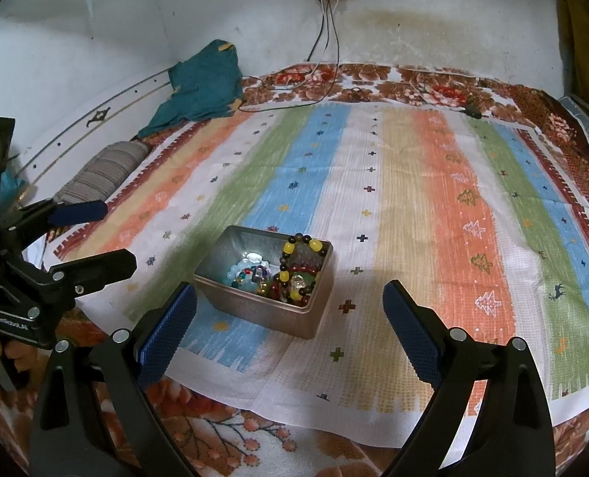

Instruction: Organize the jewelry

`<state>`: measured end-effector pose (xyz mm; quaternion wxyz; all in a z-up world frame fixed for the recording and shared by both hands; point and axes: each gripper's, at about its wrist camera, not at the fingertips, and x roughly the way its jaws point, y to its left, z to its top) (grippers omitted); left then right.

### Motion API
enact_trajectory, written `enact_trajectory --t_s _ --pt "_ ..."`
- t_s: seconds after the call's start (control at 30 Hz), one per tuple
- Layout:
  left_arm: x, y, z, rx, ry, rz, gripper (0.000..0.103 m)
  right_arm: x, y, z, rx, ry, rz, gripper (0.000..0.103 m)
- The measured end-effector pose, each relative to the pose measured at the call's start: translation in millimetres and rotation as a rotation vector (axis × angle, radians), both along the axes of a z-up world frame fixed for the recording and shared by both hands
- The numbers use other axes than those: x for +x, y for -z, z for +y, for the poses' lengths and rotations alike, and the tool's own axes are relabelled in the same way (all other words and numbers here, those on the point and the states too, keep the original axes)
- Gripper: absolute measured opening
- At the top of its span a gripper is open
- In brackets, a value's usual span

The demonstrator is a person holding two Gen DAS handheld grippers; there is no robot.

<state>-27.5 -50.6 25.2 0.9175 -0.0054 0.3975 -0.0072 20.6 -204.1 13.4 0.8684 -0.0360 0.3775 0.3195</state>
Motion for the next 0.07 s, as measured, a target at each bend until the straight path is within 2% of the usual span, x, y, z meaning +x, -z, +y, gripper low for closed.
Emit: enact_trajectory --t_s 0.07 --pt "0.7 -0.3 0.4 -0.001 0.000 0.000 0.097 0.1 0.3 0.1 0.000 0.000 0.000 0.095"
